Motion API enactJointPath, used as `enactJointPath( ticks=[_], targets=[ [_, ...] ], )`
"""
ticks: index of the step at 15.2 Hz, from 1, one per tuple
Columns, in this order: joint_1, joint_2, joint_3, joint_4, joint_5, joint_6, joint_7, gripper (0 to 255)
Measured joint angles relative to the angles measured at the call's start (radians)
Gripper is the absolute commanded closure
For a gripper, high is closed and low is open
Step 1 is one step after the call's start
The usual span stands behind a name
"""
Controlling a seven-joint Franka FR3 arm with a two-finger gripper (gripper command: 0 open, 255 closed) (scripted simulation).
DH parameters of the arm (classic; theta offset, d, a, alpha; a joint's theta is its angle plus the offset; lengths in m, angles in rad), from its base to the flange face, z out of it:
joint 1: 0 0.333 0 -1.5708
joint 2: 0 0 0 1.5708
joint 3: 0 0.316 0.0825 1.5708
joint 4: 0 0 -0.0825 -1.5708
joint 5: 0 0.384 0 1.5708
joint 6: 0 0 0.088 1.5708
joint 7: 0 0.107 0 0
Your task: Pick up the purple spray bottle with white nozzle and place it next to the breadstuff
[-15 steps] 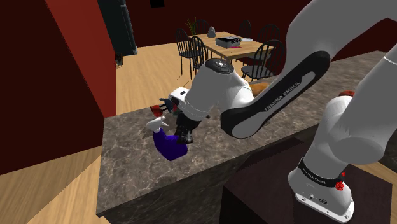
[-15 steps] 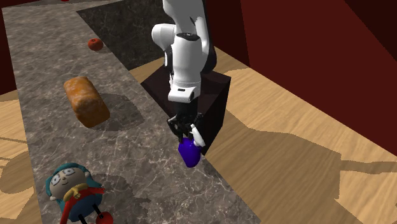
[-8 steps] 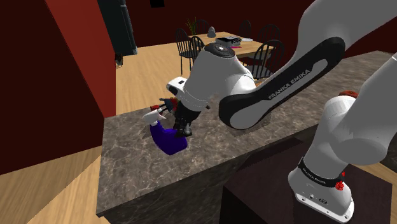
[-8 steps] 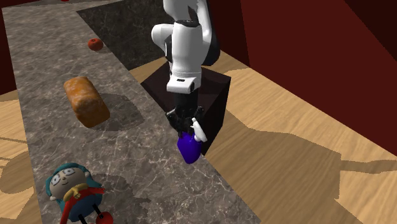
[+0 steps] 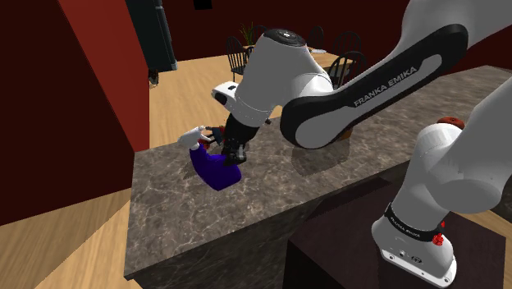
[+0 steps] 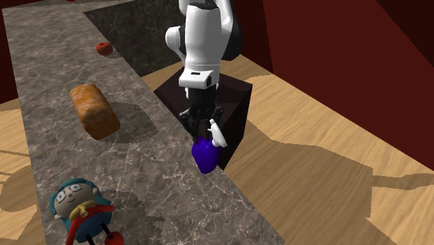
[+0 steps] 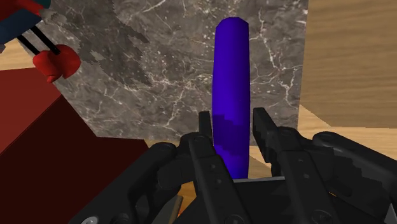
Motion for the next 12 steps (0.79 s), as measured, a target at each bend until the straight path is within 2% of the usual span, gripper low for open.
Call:
enactJointPath(
  ticks=[12],
  targets=[
    [0.022,-0.073,-0.023,0.102,0.036,-0.173,-0.035,255]
  ],
)
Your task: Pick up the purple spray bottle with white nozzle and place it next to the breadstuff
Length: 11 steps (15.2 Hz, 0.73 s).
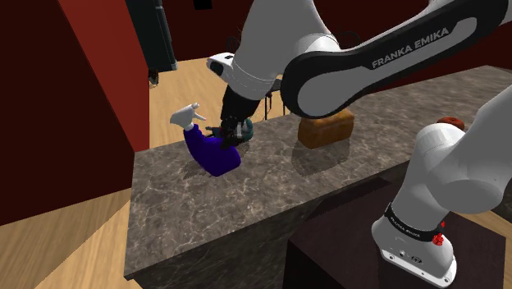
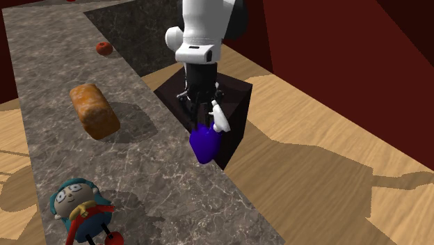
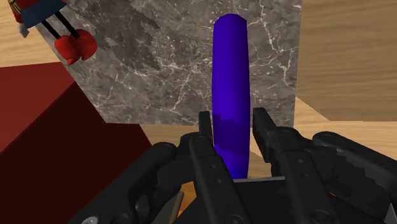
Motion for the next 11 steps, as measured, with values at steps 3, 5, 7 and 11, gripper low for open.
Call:
enactJointPath(
  ticks=[3,5,7,11],
  targets=[
    [0.001,-0.007,-0.007,0.031,0.004,-0.039,-0.009,255],
    [0.003,-0.016,-0.009,0.055,0.007,-0.07,-0.012,255],
    [0.004,-0.021,-0.013,0.077,0.01,-0.098,-0.018,255],
    [0.004,-0.028,-0.017,0.125,0.013,-0.153,-0.024,255]
  ],
)
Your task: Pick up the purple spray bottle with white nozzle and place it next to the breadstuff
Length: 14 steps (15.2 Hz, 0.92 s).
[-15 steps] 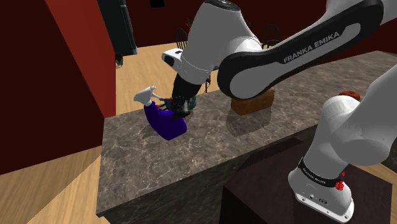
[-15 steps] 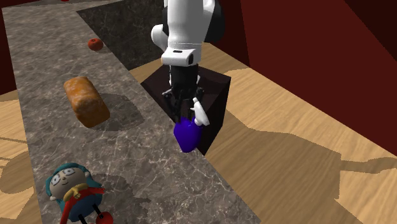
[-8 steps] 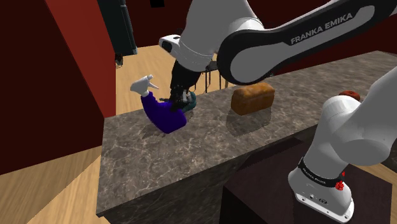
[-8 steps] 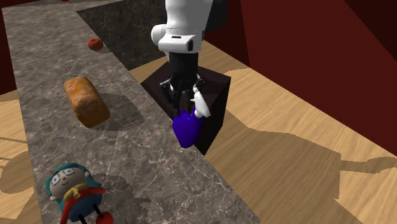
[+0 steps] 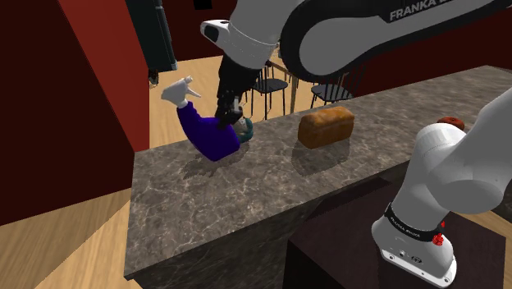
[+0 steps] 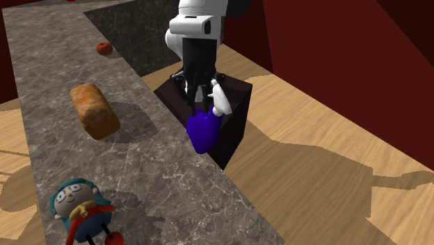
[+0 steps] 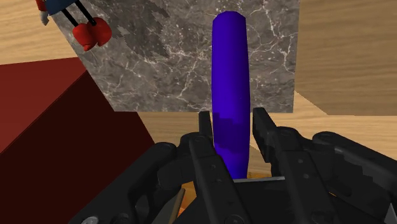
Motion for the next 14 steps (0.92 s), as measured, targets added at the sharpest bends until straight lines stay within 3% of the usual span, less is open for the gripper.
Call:
enactJointPath(
  ticks=[10,14],
  targets=[
    [-0.001,-0.003,-0.008,0.129,0.003,-0.132,-0.012,255],
    [0.0,-0.089,-0.065,0.069,0.023,-0.156,-0.079,255]
  ],
)
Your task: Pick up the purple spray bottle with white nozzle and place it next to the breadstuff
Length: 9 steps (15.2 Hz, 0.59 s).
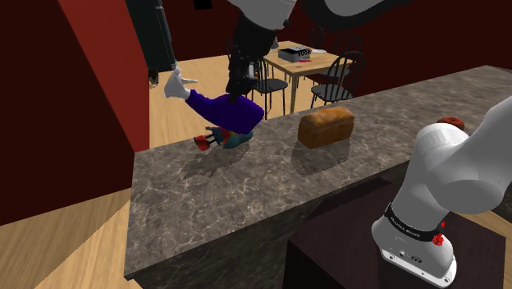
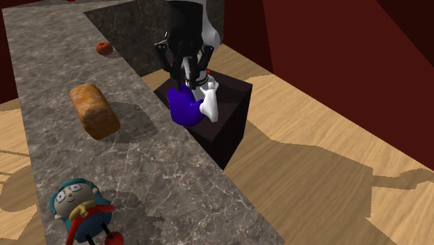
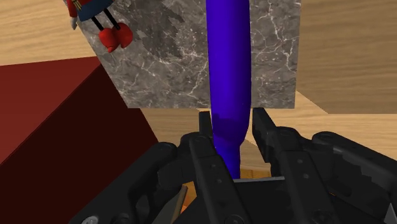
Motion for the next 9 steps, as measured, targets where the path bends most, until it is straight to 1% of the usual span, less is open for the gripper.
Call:
enactJointPath(
  ticks=[3,7,9],
  targets=[
    [0.002,-0.1,-0.055,-0.082,0.012,-0.018,-0.06,255],
    [-0.005,-0.206,-0.133,-0.165,0.01,-0.041,-0.143,255],
    [-0.011,-0.264,-0.17,-0.198,0.004,-0.067,-0.182,255]
  ],
)
